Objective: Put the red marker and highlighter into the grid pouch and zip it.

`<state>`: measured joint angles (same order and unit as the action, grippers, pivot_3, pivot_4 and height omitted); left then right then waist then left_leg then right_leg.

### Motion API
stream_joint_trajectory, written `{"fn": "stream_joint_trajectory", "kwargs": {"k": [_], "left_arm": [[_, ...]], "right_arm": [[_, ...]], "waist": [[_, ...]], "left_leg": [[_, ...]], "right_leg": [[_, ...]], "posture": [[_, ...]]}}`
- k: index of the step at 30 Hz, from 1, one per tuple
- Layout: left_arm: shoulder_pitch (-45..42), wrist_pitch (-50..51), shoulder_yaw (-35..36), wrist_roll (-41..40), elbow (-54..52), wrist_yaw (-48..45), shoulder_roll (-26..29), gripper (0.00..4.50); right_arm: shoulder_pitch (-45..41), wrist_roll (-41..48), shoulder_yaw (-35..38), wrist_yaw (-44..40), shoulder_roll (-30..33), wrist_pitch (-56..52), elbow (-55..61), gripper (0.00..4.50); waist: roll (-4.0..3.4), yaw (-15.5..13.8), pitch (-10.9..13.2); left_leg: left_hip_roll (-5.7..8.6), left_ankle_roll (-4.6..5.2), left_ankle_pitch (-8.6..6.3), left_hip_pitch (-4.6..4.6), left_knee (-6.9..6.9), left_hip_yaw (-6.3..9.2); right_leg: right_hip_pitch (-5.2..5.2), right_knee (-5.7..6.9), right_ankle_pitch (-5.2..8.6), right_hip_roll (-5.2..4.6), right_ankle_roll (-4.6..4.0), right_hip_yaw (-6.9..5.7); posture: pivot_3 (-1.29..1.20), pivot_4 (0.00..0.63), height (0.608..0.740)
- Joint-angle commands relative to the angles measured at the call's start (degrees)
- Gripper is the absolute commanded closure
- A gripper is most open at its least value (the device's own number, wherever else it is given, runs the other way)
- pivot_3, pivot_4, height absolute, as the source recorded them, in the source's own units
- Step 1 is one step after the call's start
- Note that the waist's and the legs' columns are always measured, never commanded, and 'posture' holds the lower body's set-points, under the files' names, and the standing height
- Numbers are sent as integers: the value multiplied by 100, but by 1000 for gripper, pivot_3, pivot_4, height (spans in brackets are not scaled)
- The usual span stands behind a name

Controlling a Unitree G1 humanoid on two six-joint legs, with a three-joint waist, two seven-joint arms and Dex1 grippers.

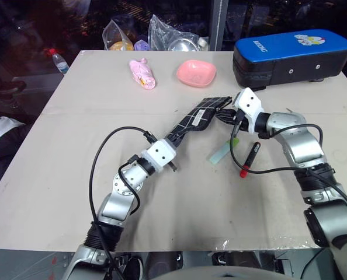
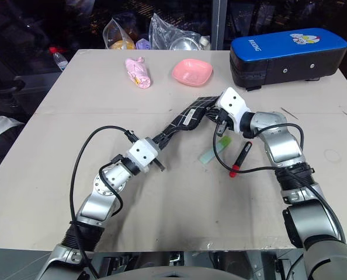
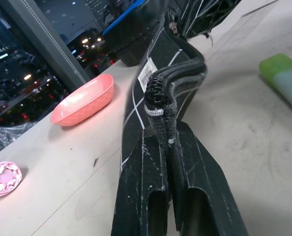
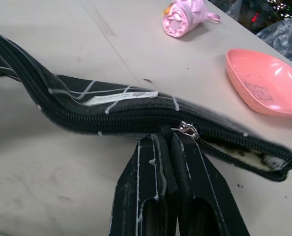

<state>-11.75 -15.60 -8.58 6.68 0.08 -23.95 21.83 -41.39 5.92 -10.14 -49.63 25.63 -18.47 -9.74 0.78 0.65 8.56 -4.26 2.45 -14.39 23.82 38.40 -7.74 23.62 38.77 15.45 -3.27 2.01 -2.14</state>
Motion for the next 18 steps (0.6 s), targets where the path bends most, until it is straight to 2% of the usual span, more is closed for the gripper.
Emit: {"fn": "stream_joint_trajectory", "kwargs": {"k": [1,9,18], "left_arm": [[-122,-104,169,113,-255,302,-82,4500],[-208,-166,310,208,-243,591,-119,4500],[-189,-174,211,265,-279,649,-205,4500]], "right_arm": [[18,275,191,-185,92,-121,383,4440],[6,374,283,-195,186,-262,345,4440],[30,680,248,-224,4,-688,695,4440]], "waist": [[0,-2,0],[0,-2,0],[0,-4,0]], "left_leg": [[0,0,0,0,0,0],[0,0,0,0,0,0],[0,0,0,0,0,0]], "right_leg": [[0,0,0,0,0,0],[0,-1,0,0,0,0],[0,-1,0,0,0,0]], "posture": [[0,150,740],[0,150,740],[0,150,740]]}}
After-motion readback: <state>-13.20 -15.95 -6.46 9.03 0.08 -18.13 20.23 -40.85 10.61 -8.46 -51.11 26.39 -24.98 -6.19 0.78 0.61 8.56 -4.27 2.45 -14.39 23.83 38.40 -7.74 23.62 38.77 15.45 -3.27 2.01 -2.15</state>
